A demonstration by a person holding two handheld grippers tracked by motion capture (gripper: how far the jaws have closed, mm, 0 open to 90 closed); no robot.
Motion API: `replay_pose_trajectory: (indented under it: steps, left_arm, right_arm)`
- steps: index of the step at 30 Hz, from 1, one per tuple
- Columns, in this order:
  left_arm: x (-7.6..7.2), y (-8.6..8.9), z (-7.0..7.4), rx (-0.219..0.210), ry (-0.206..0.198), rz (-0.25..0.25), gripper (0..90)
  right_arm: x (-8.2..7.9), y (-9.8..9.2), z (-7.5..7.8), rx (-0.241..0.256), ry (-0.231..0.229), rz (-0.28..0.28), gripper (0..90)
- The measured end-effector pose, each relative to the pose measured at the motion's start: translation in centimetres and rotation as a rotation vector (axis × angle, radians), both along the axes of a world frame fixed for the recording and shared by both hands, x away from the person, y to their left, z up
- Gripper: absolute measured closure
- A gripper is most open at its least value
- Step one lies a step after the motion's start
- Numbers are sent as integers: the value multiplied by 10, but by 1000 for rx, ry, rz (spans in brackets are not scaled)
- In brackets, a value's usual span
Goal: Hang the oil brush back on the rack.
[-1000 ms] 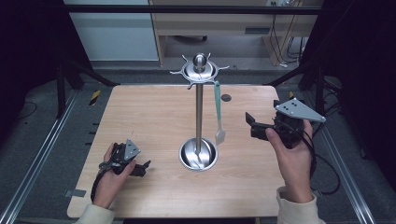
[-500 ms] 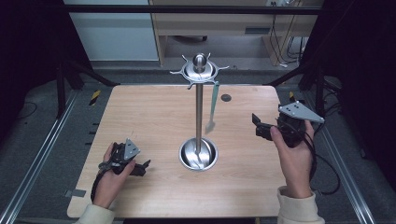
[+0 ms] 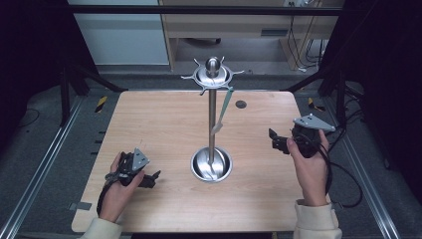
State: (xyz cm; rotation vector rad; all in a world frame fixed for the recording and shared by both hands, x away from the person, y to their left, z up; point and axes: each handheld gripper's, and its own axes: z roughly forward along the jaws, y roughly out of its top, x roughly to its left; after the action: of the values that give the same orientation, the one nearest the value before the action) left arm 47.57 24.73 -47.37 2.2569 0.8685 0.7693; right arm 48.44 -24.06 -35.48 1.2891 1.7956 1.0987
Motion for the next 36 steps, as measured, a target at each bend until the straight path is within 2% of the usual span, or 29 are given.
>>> replay_pose_trajectory:
  steps: [3,5,12,21,34,36]
  left_arm:
    - [0,0,0,-3,0,2,31]
    - [0,0,0,-3,-1,1,31]
    - [0,-1,0,1,1,-7,31]
    - [-1,-3,-1,5,0,-9,31]
    - [0,-3,-1,6,4,-12,31]
    - [0,-3,-1,6,5,-11,31]
  right_arm:
    - [2,-1,-4,8,10,2,104]
    - [4,-2,-11,2,31,9,140]
    - [8,0,-21,-17,64,18,135]
    - [15,8,-42,-39,125,27,119]
    - [22,13,-60,-27,173,43,117]
    - [23,15,-65,-7,191,55,117]
